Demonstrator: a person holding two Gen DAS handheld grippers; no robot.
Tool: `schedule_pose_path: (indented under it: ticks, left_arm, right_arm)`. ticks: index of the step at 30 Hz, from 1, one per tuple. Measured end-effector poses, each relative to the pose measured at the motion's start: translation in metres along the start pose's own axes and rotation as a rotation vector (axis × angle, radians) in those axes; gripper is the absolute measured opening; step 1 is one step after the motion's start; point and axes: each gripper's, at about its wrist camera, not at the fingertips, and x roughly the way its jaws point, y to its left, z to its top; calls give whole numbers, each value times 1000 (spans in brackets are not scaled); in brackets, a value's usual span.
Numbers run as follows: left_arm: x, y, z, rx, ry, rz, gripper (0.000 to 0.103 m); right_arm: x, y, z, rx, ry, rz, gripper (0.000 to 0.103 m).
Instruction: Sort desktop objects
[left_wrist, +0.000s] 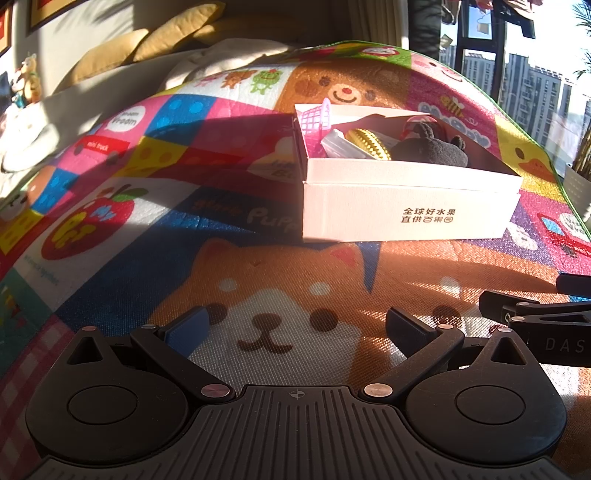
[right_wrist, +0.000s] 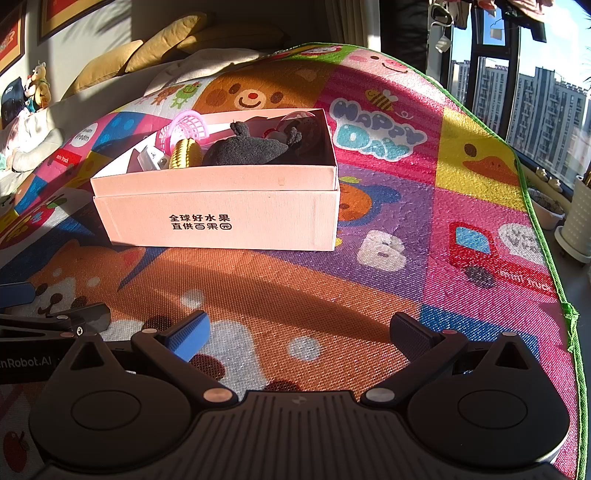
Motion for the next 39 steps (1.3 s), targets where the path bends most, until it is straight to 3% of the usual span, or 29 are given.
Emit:
schedule_pose_path:
  ticks: [12,17,39]
  left_arm:
    - [-2,5,1,-32,11,-18,103]
    - [-4,-1,1,-15,36,10,103]
    - [-5,0,-2,-23,19,6,103]
  right_arm:
    - [0,0,0,0,0,0,103]
    - [0,0,0,0,0,0,103]
    - [0,0,0,0,0,0,103]
